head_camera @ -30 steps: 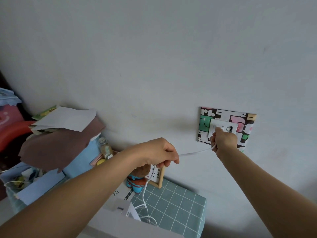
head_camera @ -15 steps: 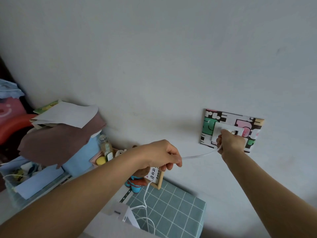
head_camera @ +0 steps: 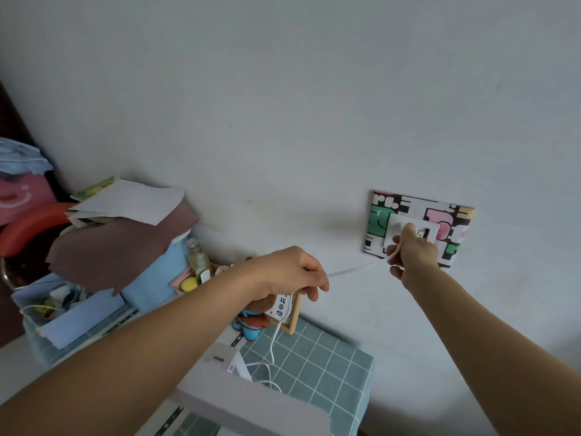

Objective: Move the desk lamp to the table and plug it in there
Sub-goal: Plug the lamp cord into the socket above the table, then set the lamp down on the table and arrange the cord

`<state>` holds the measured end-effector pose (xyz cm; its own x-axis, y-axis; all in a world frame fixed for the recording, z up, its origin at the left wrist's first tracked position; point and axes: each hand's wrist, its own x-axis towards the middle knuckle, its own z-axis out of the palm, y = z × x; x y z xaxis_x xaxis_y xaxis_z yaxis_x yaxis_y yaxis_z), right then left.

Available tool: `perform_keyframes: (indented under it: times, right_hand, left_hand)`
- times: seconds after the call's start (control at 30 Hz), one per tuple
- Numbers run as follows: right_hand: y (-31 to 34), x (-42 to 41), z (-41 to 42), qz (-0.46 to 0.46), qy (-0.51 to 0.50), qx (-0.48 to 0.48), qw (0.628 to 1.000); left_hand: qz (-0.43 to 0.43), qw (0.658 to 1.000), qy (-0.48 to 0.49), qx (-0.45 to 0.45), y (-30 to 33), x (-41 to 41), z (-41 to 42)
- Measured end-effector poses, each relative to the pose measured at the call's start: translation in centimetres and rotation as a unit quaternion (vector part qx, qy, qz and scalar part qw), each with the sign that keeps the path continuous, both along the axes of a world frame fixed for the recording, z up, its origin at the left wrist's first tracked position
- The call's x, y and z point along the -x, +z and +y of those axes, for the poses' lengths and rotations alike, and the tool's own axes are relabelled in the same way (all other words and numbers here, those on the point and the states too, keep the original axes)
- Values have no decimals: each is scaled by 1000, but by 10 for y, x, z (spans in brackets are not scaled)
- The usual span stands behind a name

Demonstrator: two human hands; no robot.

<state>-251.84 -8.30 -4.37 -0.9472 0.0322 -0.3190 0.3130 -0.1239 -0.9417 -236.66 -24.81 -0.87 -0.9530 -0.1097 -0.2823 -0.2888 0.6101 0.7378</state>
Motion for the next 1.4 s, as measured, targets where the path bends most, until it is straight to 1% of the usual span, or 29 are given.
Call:
perform_keyframes:
  times: [0.1, 0.13, 0.17, 0.2, 0.23, 0.3, 0.33, 0.37, 0.4, 0.43, 0.53, 0.57, 0.63, 0.7, 0.8, 0.97, 1.07, 1.13, 1.23, 1.3, 1.4]
  right_hand:
    - [-25, -30, 0, -14, 45, 59, 997]
    - [-38, -42, -2, -18, 88, 49, 995]
    - [-51, -55, -4, -13, 152, 18, 988]
    - [-62, -68, -5, 5, 233, -23, 972]
    - [-70, -79, -6, 30, 321, -58, 945]
    - [-82, -98, -11, 78, 476, -121, 867]
    - [-85, -105, -13, 98, 531, -149, 828]
    - [-87, -112, -15, 114, 568, -165, 798]
    - [-87, -118, -16, 128, 588, -162, 782]
    - [-87, -122, -17, 139, 592, -153, 779]
    - [-88, -122, -18, 170, 551, -159, 801]
    - [-89, -120, -16, 176, 546, -167, 802]
    - [-94, -116, -12, 186, 536, -199, 799]
    - [-96, -112, -10, 182, 516, -212, 810]
    - [-93, -110, -12, 142, 485, -166, 847]
    - [-87, -112, -22, 115, 437, -136, 882]
    - [-77, -111, -27, 109, 429, -105, 891]
    - [-67, -110, -30, 95, 427, -62, 897]
    - [-54, -111, -32, 89, 421, -11, 903]
    - [-51, -113, -34, 105, 416, -8, 903]
    - [-46, -118, -30, 123, 409, -6, 904]
  left_hand:
    - [-8, 1000, 27, -12, 1, -2, 4]
    - [-8, 999, 32, -16, 2, -3, 7]
    - [-4, 999, 37, -15, 3, -4, 10]
    - [2, 999, 43, -12, 4, -5, 13]
    - [9, 999, 51, -10, 5, -5, 17]
    - [27, 996, 78, -16, 7, -6, 21]
    - [38, 995, 93, -24, 8, -6, 23]
    - [49, 992, 109, -36, 9, -7, 25]
    - [59, 989, 124, -50, 10, -7, 27]
    - [68, 986, 138, -61, 11, -7, 29]
    - [90, 979, 168, -68, 13, -11, 33]
    - [92, 979, 173, -63, 13, -12, 34]
    - [81, 981, 167, -51, 13, -15, 34]
    - [61, 985, 158, -40, 12, -17, 34]
    - [61, 982, 173, -34, 9, -20, 34]
    - [37, 981, 185, -40, 6, -26, 38]
    - [7, 981, 189, -30, 9, -28, 40]
    - [-3, 982, 190, -15, 12, -32, 42]
    - [-10, 981, 188, 33, 19, -41, 51]
    - [-21, 982, 175, 63, 22, -47, 61]
    - [-14, 984, 164, 66, 20, -51, 76]
